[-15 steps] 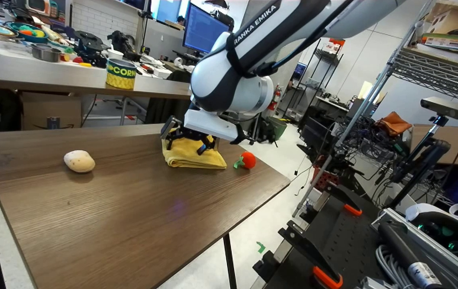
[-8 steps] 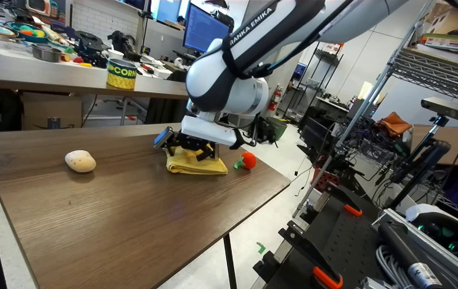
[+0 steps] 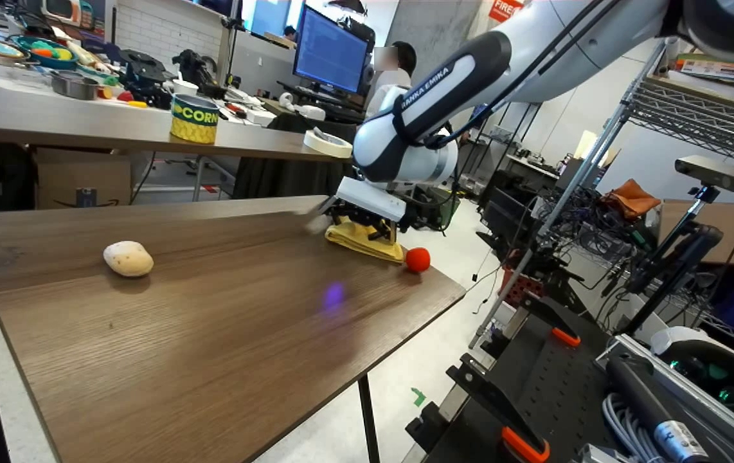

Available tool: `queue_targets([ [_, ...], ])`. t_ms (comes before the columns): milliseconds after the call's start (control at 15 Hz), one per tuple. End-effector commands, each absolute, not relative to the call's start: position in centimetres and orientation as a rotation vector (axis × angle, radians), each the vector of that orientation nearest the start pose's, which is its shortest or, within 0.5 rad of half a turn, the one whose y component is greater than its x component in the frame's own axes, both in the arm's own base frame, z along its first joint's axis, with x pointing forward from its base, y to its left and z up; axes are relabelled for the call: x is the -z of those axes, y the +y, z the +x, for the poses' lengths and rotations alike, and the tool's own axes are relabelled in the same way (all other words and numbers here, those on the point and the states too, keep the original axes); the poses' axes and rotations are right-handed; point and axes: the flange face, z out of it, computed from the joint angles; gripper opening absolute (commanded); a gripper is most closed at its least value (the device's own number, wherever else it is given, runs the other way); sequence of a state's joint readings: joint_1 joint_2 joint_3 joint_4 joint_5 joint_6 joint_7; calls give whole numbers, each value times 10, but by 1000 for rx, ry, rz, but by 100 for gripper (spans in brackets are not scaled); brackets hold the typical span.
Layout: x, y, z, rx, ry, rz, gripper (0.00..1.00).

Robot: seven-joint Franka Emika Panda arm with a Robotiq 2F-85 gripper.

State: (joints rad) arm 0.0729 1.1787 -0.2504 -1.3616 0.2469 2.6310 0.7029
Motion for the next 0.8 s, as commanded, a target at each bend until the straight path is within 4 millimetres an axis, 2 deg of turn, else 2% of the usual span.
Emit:
queue_targets([
  [0,2,-97,714,341,1542,-2753,100],
  [67,3,-86,718,378,1527,-2748,100],
  [267,3,-35,726,467,1391,-2754,100],
  [467,4,31,733,547,1209,-2759,100],
  [733,11,125,727,517,938,-2826,100],
])
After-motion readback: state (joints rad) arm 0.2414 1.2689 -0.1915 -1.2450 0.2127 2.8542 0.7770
